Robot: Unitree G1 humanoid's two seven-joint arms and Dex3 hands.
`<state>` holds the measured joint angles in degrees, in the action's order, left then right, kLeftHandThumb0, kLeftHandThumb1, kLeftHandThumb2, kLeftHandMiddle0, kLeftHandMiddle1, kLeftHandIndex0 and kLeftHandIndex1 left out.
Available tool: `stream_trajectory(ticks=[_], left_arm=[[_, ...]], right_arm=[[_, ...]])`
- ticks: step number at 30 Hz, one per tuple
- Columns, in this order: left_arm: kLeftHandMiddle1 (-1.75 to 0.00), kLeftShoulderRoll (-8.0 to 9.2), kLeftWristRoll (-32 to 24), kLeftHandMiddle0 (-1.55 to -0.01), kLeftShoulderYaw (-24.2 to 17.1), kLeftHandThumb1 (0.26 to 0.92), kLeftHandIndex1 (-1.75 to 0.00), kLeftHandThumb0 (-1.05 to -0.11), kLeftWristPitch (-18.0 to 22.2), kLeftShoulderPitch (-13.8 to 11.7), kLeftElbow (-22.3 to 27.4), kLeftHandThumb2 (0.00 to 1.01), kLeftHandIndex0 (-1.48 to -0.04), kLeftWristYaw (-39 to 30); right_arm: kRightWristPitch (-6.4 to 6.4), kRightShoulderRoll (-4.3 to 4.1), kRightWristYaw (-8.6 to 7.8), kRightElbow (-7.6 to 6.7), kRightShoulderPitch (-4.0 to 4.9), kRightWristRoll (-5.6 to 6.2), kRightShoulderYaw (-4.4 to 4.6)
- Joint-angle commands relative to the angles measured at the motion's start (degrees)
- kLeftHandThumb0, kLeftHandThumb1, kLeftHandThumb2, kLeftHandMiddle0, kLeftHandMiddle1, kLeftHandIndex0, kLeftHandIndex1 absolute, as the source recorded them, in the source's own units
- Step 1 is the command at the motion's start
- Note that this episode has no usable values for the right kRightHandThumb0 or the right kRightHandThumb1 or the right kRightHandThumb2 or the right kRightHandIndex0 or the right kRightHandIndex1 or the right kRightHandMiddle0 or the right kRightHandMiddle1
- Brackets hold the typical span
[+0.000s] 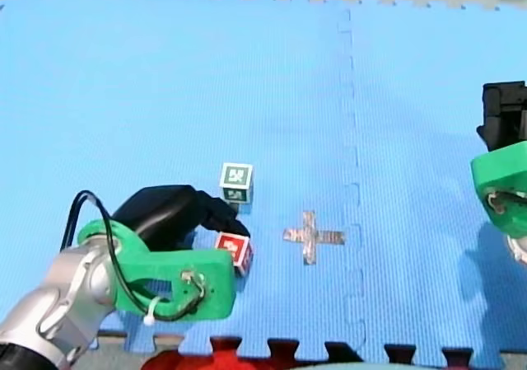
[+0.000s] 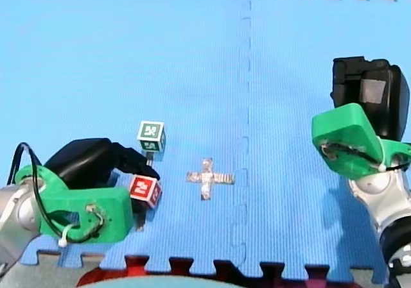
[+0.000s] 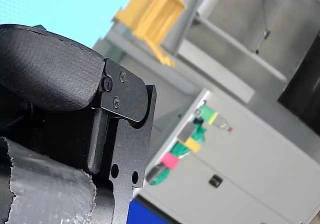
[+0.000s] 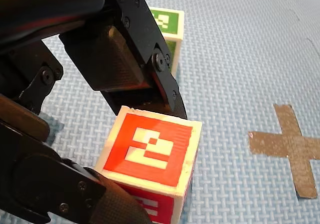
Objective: Stack cube left
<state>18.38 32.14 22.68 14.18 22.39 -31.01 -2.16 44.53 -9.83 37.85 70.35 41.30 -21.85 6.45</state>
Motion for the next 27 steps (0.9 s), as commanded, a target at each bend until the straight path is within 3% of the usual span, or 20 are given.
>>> stream_trajectory(ticks=[1, 11, 15, 18, 21, 27], left_arm=[[-1.75, 0.04, 0.17, -0.96, -0.23, 0.813, -0.07, -0.445, 0.49, 0.12, -0.61, 0.01, -1.25, 0.87], [-1.75, -0.22, -0.05, -0.94, -1.37, 0.811, -0.05, -0.462, 0.75, -1.15, 2.63, 0.01, -1.25, 2.94], [-1.75, -1.01, -1.53, -0.93, -2.89, 0.808, -0.04, -0.475, -4.74, -3.36, 12.22, 0.0, -1.25, -0.47], [-1.75, -1.25, -2.09, -0.93, -3.31, 0.806, -0.04, -0.48, -10.67, -3.23, 17.13, 0.0, -1.26, -5.2], [-1.75, -0.37, -2.08, -0.93, -3.01, 0.805, -0.04, -0.482, -14.51, -1.8, 19.19, 0.0, -1.26, -10.13], [-1.75, 0.69, -2.26, -0.94, -3.38, 0.798, -0.04, -0.483, -17.12, -0.24, 21.99, 0.0, -1.28, -14.67]], right_arm=[[0.17, -0.07, 0.01, -0.1, 0.24, 0.06, -0.01], [0.14, 0.1, -0.06, -0.13, 0.07, 0.02, 0.07], [0.08, 0.23, -0.1, -0.02, -0.19, 0.02, 0.1], [-0.04, 0.44, -0.52, 0.28, -0.27, 0.33, -0.08], [-0.04, 0.54, -0.75, 0.33, -0.32, 0.44, -0.17], [-0.02, 0.72, -1.43, 0.47, -0.39, 0.72, -0.39]])
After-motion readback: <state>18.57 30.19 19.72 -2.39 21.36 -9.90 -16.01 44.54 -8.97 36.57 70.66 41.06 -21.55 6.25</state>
